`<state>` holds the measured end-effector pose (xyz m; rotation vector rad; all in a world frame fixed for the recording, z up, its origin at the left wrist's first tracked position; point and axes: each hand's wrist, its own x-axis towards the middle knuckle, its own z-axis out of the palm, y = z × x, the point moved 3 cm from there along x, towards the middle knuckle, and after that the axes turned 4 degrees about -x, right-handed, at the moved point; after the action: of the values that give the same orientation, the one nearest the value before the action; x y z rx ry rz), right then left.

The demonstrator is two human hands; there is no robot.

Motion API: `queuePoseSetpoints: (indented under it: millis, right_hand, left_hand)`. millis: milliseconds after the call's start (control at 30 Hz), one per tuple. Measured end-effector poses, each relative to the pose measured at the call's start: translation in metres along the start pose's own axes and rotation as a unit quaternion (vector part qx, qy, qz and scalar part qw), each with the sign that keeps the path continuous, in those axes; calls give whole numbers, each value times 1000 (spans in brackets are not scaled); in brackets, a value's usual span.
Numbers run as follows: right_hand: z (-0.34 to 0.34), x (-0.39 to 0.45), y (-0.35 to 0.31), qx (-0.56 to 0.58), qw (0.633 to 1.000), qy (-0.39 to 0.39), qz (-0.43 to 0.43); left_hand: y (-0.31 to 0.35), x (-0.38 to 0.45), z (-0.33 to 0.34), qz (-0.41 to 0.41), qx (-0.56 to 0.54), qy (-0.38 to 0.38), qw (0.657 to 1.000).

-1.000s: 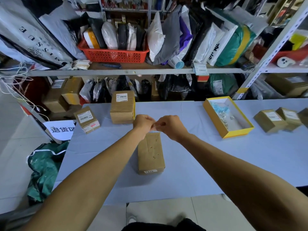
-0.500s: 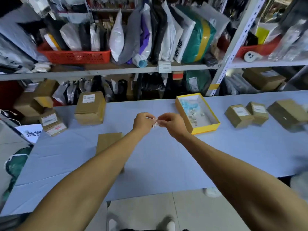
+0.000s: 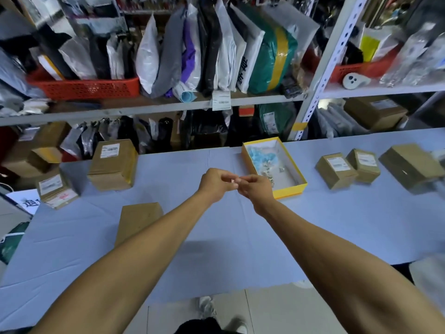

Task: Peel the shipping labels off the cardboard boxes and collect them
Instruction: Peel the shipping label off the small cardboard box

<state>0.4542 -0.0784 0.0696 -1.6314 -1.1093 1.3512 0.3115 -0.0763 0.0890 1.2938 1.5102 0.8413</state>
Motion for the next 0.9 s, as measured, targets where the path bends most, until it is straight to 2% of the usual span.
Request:
queuePoseSetpoints:
  millis: [67,200,267,333,433,567,733,900]
  right_hand:
    - [0,9,-4,59,998,-9,24]
    - [-6,29,-14,76,997,0,13]
    - [-11,38,-19,58,998,-12,-6]
    - [-17,46,-23,-3,1000,-4,-29]
    - [-30,64,-21,-118,990,47,-59]
    - [-48,85,-22,-194,976,70,-70]
    - [-76,117,-29,-275,958,37,-76]
    - [-109,154,-32,-376,924,-3,-70]
  left_hand:
    - [-1,15,2,25,-8,22,999]
    - [-7,46,12,14,-74,55,996]
    - [-8,61,16,-7,-97,81,992]
    - [-5,71,25,-9,-70,89,993]
    - [-2,89,47,-22,-25,48,998]
    - [2,117,69,-33,-7,-15,999]
    - [19,136,91,-43,-69,-73,994]
    - [20,157,102,-45,-15,-64,997]
